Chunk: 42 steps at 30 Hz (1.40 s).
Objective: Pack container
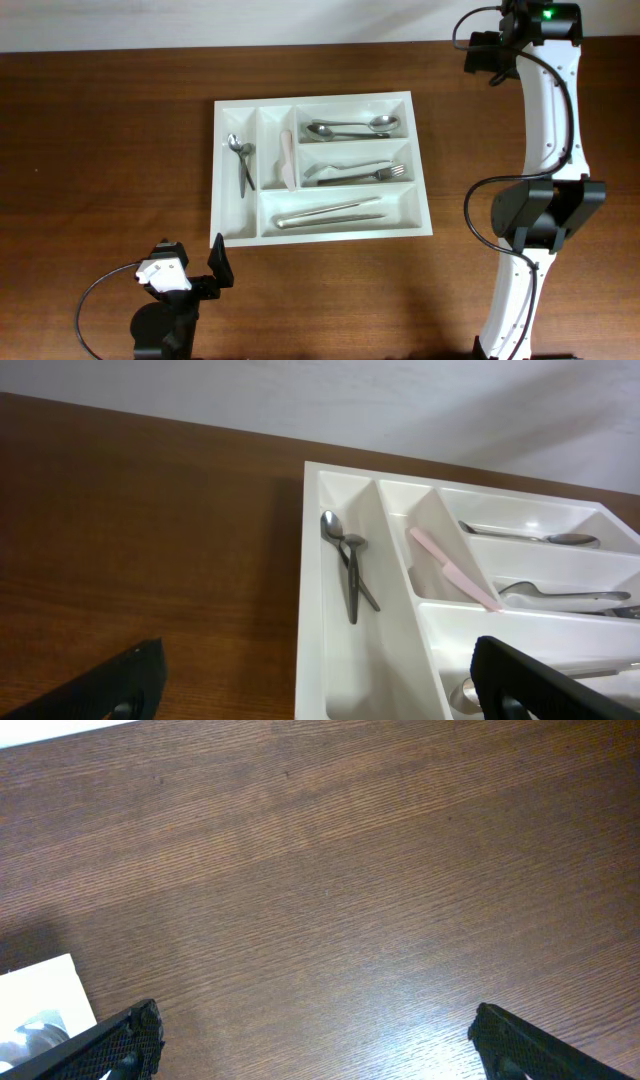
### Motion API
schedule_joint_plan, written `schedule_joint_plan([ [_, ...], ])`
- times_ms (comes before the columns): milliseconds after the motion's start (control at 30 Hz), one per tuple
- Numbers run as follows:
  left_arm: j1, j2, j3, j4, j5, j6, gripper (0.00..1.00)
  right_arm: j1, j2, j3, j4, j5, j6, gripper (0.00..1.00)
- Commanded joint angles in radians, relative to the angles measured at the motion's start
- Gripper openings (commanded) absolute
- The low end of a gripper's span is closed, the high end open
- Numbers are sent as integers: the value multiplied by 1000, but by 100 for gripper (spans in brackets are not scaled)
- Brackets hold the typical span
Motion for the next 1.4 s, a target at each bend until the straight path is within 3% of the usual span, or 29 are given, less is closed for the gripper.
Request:
schedule_joint_plan([
  [0,3,-11,-7,2,15,9,99,2,-15,13,2,2,13,99],
  [900,3,-11,-7,2,15,9,99,11,-35,13,14,13,12,99],
  [1200,3,-11,-7,2,15,9,99,62,-272,-11,179,13,13,99],
  [1367,3,-11,-7,2,15,9,99,68,-509,-252,279,49,13,99],
])
